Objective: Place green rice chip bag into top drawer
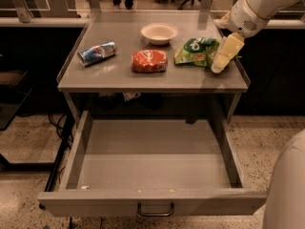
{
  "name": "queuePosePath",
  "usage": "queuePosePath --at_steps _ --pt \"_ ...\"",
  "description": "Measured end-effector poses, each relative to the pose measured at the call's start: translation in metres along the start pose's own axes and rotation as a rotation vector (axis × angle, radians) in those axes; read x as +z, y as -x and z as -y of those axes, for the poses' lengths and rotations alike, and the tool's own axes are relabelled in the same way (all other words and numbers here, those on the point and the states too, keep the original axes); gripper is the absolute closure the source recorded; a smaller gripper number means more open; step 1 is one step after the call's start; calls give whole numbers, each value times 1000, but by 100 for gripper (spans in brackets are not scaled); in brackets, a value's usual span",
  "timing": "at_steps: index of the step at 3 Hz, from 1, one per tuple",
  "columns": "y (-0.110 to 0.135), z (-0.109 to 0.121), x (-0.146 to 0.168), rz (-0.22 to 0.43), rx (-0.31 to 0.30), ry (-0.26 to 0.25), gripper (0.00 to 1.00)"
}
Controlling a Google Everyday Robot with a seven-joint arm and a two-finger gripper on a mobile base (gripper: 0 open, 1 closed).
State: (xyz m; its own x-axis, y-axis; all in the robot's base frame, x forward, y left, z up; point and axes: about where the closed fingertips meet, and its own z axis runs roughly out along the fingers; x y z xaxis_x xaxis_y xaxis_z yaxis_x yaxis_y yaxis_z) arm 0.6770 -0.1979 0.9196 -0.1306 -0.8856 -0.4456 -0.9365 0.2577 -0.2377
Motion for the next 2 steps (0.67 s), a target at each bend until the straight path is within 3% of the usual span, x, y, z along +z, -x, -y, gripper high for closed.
queuePosePath --at_steps 2 --pt "-21 36 36 -63 13 -113 0"
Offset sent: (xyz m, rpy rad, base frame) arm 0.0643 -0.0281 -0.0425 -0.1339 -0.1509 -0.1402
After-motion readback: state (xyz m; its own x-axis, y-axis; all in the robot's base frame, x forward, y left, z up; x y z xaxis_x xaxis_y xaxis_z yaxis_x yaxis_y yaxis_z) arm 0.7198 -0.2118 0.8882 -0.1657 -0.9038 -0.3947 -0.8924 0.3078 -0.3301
